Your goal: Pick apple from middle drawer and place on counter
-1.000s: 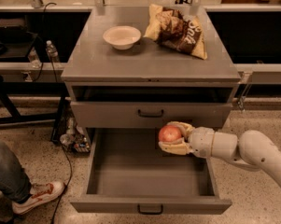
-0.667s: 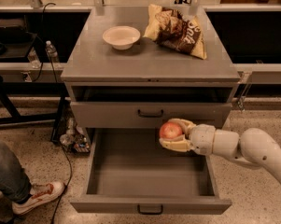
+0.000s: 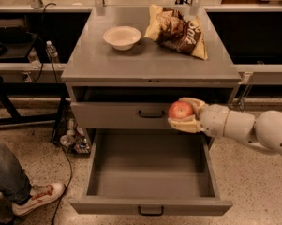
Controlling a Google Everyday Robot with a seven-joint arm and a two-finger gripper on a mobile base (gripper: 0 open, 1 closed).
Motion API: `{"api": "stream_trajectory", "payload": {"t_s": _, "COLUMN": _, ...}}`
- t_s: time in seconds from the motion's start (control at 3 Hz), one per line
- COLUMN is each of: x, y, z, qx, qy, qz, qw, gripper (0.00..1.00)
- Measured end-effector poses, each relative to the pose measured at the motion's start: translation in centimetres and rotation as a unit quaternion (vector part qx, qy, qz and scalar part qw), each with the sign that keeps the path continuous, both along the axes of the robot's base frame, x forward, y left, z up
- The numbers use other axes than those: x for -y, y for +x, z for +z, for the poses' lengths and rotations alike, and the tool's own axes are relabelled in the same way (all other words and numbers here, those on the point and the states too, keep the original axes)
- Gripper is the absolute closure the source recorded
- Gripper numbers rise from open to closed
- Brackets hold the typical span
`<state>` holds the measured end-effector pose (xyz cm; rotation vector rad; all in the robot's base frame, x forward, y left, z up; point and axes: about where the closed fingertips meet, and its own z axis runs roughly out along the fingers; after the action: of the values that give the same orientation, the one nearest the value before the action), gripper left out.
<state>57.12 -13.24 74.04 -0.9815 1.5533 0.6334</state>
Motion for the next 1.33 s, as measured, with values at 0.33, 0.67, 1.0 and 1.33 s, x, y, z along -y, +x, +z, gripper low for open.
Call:
{"api": "stream_trajectory", "payload": {"t_s": 0.33, "x": 1.5, "y": 2.3, "z": 8.8, "qx": 0.069, "qy": -0.048, "qz": -0.025, "qw": 0.9961, "gripper": 1.0}}
{"api": "stream_trajectory", "payload": {"t_s": 0.67, "x": 1.4, "y": 2.7, "z": 9.1, "qx": 0.072, "qy": -0.051, "qz": -0.025, "qw": 0.9958, "gripper": 1.0}}
{"api": "stream_trajectory", "payload": {"t_s": 1.0, "x": 1.4, "y": 3.6, "z": 10.1, "qx": 0.079, "qy": -0.06, "qz": -0.027, "qw": 0.9948, "gripper": 1.0}}
{"api": "stream_trajectory", "payload": {"t_s": 1.33, "x": 1.7, "y": 5.6, "z": 13.0, "qx": 0.101, "qy": -0.096, "qz": -0.023, "qw": 0.9901, "gripper": 1.0}}
